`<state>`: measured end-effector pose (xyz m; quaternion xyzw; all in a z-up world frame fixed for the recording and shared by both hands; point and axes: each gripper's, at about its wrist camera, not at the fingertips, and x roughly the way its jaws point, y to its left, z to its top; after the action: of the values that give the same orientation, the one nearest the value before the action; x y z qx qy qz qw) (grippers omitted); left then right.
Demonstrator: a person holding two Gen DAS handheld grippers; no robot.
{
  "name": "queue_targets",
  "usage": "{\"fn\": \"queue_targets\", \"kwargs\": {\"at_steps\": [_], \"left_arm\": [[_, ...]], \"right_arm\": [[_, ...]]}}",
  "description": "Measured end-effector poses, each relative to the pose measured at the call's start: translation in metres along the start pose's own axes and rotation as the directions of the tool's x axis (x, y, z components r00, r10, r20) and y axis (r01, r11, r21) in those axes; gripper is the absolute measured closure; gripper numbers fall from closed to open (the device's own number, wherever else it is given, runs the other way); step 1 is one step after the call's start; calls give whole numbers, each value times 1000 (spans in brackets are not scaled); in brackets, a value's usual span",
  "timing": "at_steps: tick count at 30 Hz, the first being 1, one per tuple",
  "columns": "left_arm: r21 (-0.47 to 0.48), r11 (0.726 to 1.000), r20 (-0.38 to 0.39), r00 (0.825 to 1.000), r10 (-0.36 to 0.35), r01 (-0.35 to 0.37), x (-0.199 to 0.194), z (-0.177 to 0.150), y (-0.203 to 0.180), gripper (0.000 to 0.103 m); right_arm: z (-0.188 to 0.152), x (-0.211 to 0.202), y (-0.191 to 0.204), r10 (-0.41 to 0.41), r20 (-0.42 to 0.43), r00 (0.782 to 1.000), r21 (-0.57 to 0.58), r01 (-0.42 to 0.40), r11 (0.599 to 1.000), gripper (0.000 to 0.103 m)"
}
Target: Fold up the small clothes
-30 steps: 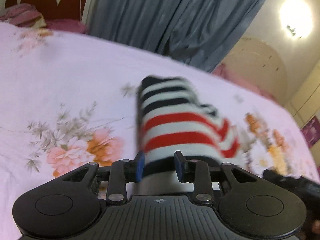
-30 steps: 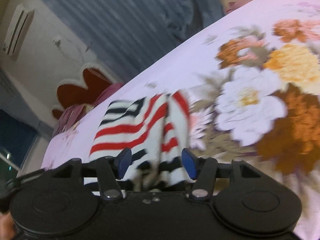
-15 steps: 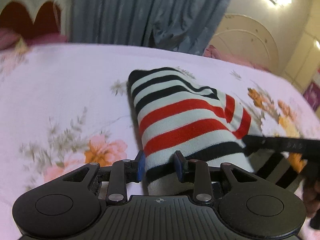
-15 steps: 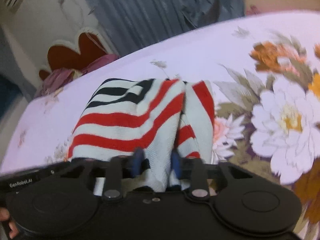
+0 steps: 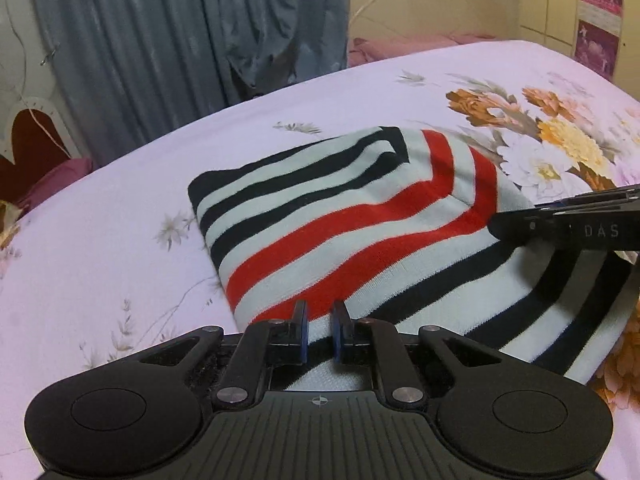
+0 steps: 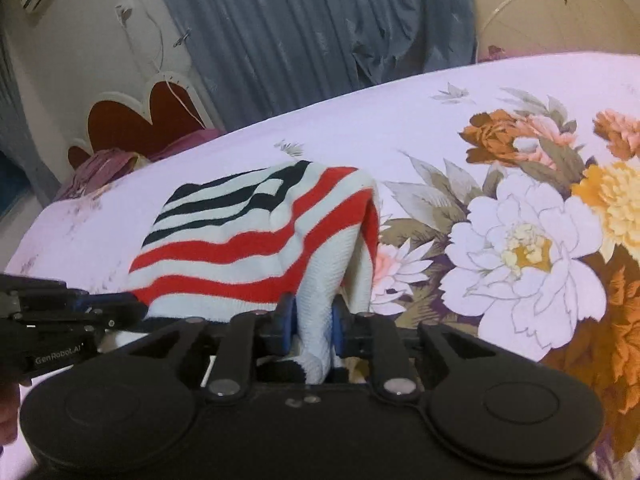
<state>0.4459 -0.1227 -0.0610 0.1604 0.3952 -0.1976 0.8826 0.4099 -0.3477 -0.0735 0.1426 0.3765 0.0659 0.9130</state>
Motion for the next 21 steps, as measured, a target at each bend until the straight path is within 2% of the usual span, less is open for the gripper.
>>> {"fn": "queue_targets", "kwargs": {"at_steps": [2,3,5,7,9,12,13,14,15,19,21], "left_arm": [[-29,999,4,999,-33,33,-4,6,9,91],[-64,996,38,998,-53,55,-7,7,16,91],[-124,990,91,994,-54,65,-9,13,32,91],[-142,988,118,992,-43,60,-3,24,41,91],[-155,985,123,991,-52,71,12,38,46,91],[-144,986,78,994,-72,82,43,50,44,91],[-131,989,30,997,-68,71,57,48,42,91],[-120,991,2,998,-66,65,68,42,39,91],[-120,990,33,997,-71,74,68,37,40,92],[-162,981,36,994,-104,108,60,35,51,91],[-134,985,58,993,-104,111,42,35,48,91]], "right_arm": [[2,-2,0,2,-10,1000,8,-2,1000,83],[7,-5,0,-2,-2,1000,4,2,1000,76],[22,-12,2,-17,54,998,-1,17,1000,71],[43,-7,2,-33,78,996,-6,33,999,75],[65,11,7,-40,65,997,-33,42,999,82],[85,43,26,-40,28,999,-120,43,992,89],[86,55,31,-62,-3,998,-166,61,984,92],[81,76,31,-139,-77,987,-223,119,968,95],[74,84,25,-163,-80,983,-243,140,960,97],[77,75,10,-164,-87,983,-222,142,965,102],[76,59,8,-143,-69,987,-194,127,973,99]]}}
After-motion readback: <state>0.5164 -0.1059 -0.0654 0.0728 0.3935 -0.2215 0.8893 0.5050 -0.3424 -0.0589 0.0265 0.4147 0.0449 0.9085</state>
